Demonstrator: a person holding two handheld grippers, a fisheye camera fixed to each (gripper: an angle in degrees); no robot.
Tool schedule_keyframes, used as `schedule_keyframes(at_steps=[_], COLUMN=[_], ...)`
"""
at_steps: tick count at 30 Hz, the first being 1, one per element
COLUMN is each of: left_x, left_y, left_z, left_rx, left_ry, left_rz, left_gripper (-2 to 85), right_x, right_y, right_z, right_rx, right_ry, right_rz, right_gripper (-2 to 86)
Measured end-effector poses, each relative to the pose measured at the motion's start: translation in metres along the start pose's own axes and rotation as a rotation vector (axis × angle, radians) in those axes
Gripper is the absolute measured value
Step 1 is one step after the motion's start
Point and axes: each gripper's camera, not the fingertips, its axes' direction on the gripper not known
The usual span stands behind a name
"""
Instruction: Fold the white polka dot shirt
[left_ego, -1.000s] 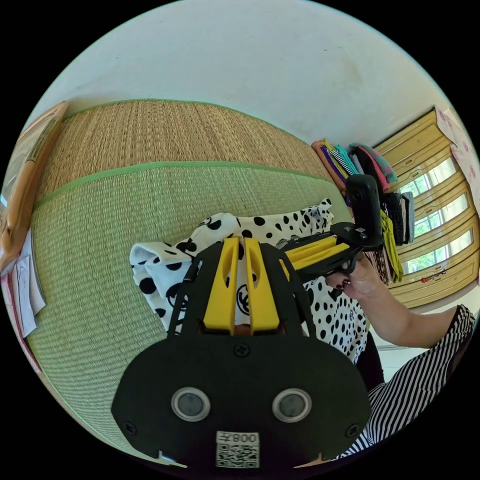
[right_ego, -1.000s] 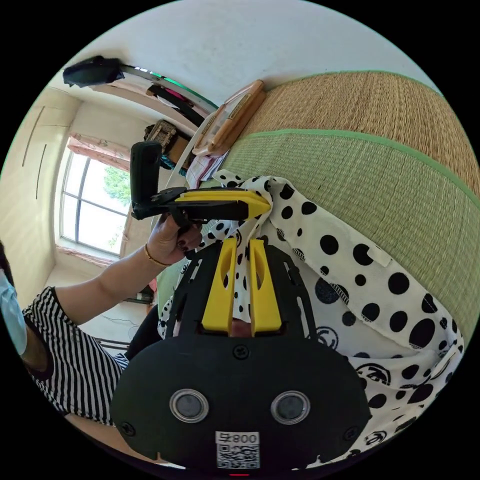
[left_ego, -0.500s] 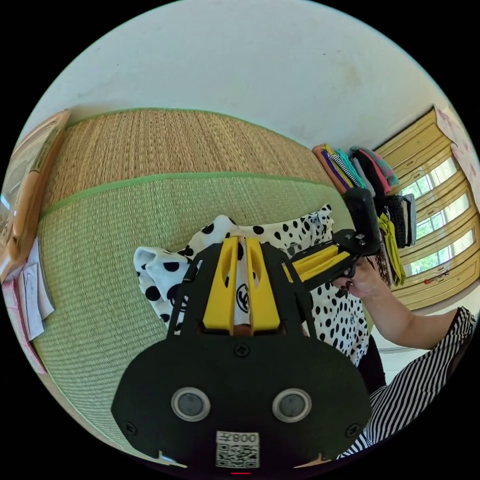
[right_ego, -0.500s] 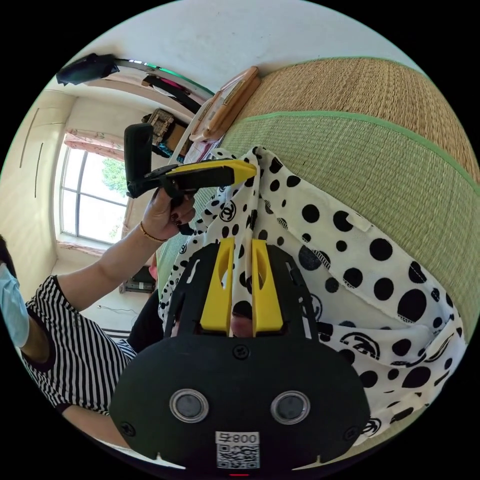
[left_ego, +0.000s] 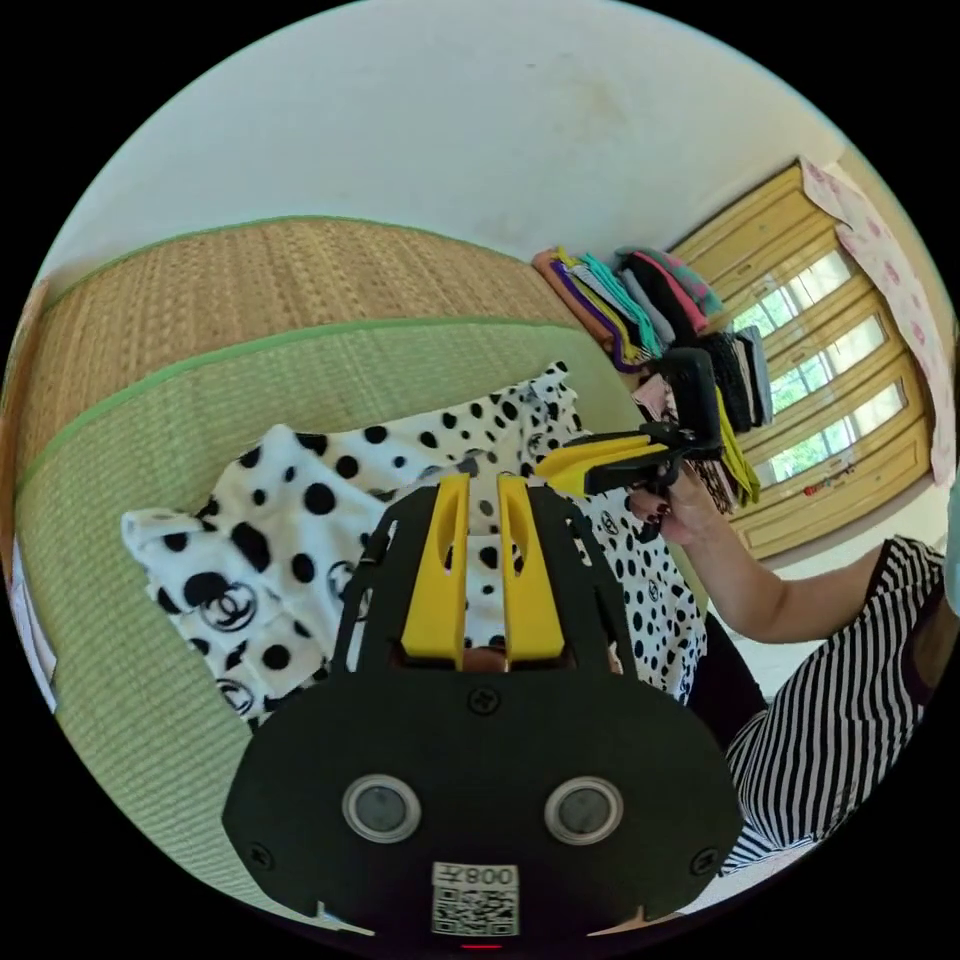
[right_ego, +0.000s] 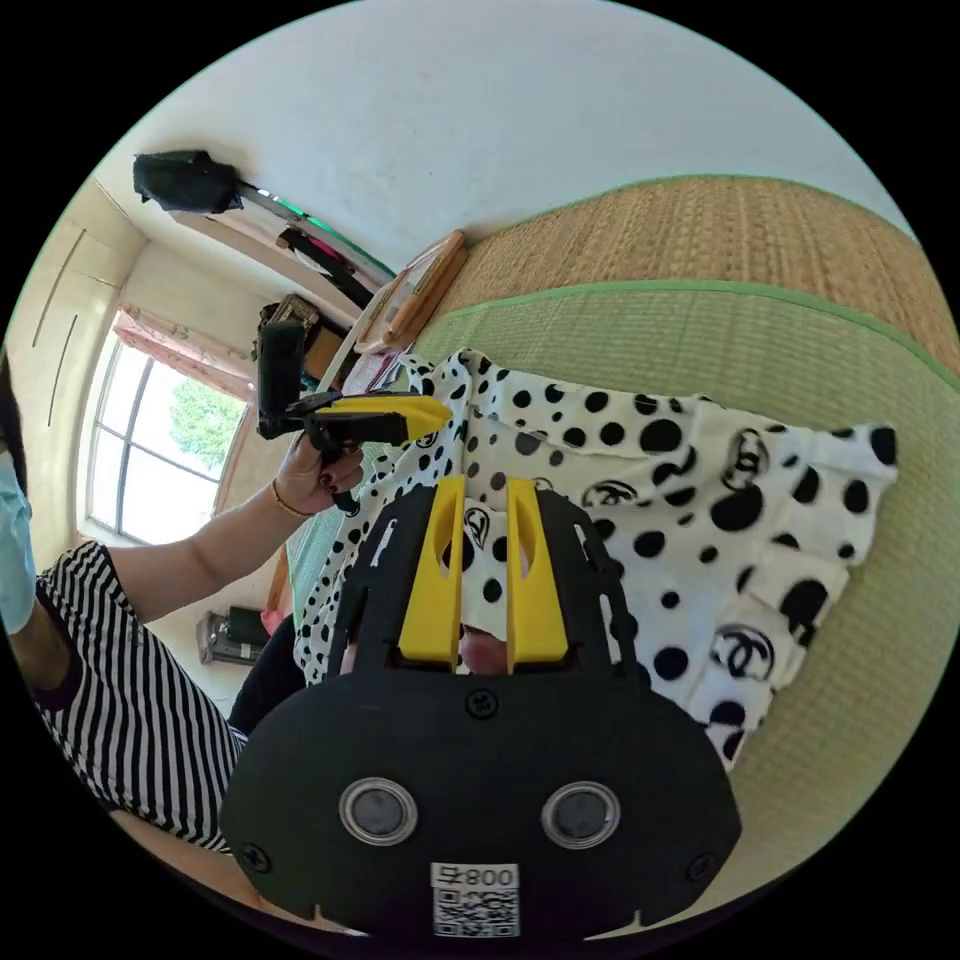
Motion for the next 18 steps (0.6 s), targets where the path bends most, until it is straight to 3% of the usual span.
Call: schedule_keyframes(at_steps=[5, 18], left_x=[0.036, 0.061], left_y=[-0.049, -0.111], left_z=[0.045, 0.072], left_rx=[-0.076, -0.145], left_ry=[-0.009, -0.077], left_rz=[0.088, 0.118], left_gripper=[7.2, 6.4], right_x=[0.020, 0.062], right_y=[0.032, 0.017], right_z=[-0.030, -0.018], right_rx=[0.122, 0.124], right_ry=[0.080, 0.093], right_rz=[0.086, 0.131], right_gripper=[7.0, 2.6])
